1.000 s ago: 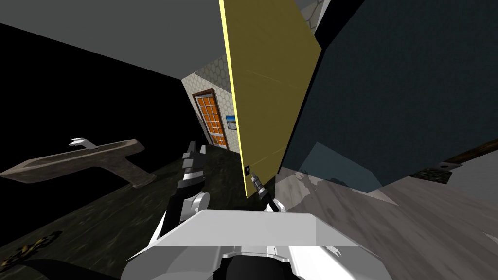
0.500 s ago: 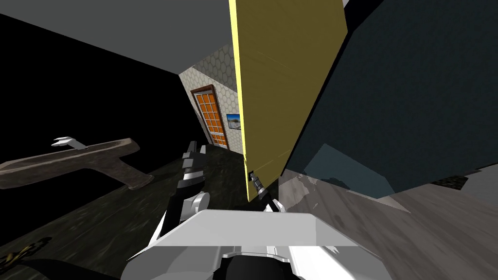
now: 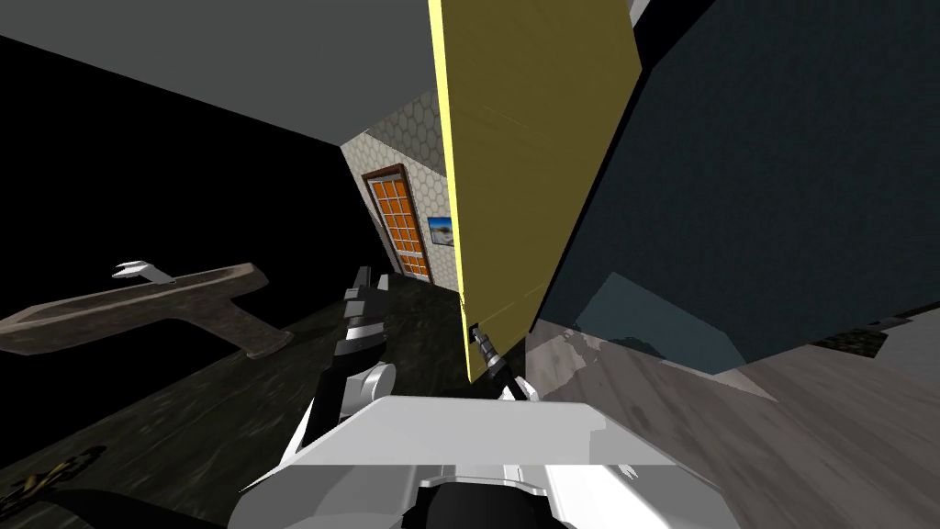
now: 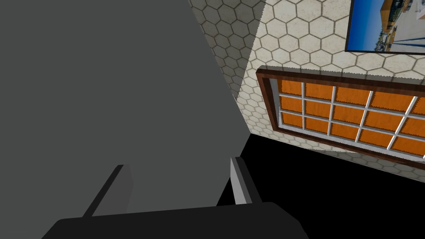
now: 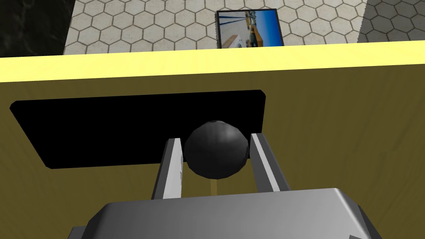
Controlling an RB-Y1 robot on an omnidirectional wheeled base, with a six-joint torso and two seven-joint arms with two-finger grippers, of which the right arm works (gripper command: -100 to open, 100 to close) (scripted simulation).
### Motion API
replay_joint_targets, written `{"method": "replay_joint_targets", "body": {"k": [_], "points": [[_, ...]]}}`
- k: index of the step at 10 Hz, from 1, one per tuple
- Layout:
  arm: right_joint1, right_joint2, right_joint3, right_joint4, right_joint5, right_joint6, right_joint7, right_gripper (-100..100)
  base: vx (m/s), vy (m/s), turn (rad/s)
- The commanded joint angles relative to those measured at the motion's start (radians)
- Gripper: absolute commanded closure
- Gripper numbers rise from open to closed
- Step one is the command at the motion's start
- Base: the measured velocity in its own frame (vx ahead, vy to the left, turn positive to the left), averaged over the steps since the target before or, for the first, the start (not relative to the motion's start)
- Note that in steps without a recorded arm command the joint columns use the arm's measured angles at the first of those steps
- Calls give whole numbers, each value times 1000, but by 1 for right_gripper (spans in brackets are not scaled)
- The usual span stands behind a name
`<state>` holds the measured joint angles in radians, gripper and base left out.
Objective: Push the door open
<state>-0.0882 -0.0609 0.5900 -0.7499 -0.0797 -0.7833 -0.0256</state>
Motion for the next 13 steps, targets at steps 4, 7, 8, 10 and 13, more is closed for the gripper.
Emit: {"method": "replay_joint_targets", "body": {"k": [4, 7, 8, 10, 13], "points": [[-10, -2, -55, 13, -14, 6, 15, 100, 103, 148, -52], [-14, 2, -80, 19, -21, 8, 22, 100, 123, 119, -23], [-14, 2, -80, 19, -21, 8, 22, 100, 50, 43, -6], [-20, 13, -112, 27, -29, 11, 31, 100, 95, 121, -53], [-26, 32, -148, 35, -39, 15, 41, 100, 108, 128, -47]]}}
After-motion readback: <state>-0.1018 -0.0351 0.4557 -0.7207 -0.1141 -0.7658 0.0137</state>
